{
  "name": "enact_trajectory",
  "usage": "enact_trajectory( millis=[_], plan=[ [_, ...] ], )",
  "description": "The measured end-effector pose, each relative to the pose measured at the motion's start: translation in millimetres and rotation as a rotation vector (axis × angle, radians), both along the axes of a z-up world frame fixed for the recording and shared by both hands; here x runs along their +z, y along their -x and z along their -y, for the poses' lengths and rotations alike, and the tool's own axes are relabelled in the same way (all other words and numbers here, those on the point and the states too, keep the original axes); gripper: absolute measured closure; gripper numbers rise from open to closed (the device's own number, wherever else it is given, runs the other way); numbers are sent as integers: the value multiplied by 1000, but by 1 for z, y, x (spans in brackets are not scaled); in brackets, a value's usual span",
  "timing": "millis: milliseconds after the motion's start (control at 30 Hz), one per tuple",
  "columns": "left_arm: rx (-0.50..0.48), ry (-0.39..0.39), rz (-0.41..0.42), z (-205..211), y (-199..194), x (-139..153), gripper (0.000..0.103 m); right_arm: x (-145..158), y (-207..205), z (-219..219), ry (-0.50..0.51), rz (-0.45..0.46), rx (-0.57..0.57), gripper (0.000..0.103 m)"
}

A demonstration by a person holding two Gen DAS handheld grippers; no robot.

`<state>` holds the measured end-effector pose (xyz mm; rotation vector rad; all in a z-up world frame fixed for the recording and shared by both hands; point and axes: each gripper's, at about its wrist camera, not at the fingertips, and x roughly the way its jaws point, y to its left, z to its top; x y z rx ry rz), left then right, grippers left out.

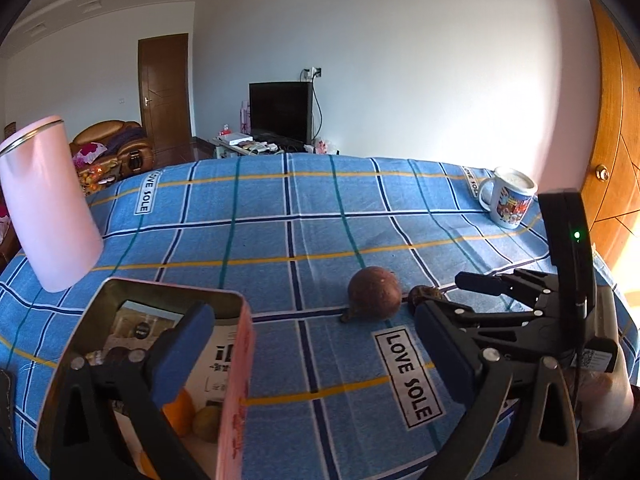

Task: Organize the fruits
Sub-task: 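Grasp the glazed round cake with the right tool while the left tool grasps the red passion fruit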

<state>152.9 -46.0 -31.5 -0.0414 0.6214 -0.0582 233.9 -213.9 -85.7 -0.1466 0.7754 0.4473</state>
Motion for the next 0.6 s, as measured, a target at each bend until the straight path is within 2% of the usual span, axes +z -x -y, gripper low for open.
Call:
enact_trajectory(
  millis=[200,300,500,600],
  plan=[
    [5,-41,-66,16,-26,-12,0,-12,-12,-1,-11,-70,37,43],
    [3,-28,-84,19,-33,-17,0,-14,-13,1,-7,-80,41,62],
    [-21,-41,-94,36,-47,-24,0,-8,-15,33,-29,-48,-59,62],
    [-36,-50,-109,46,-59,-28,1,-5,-17,58,-71,-39,-118,62]
  ],
)
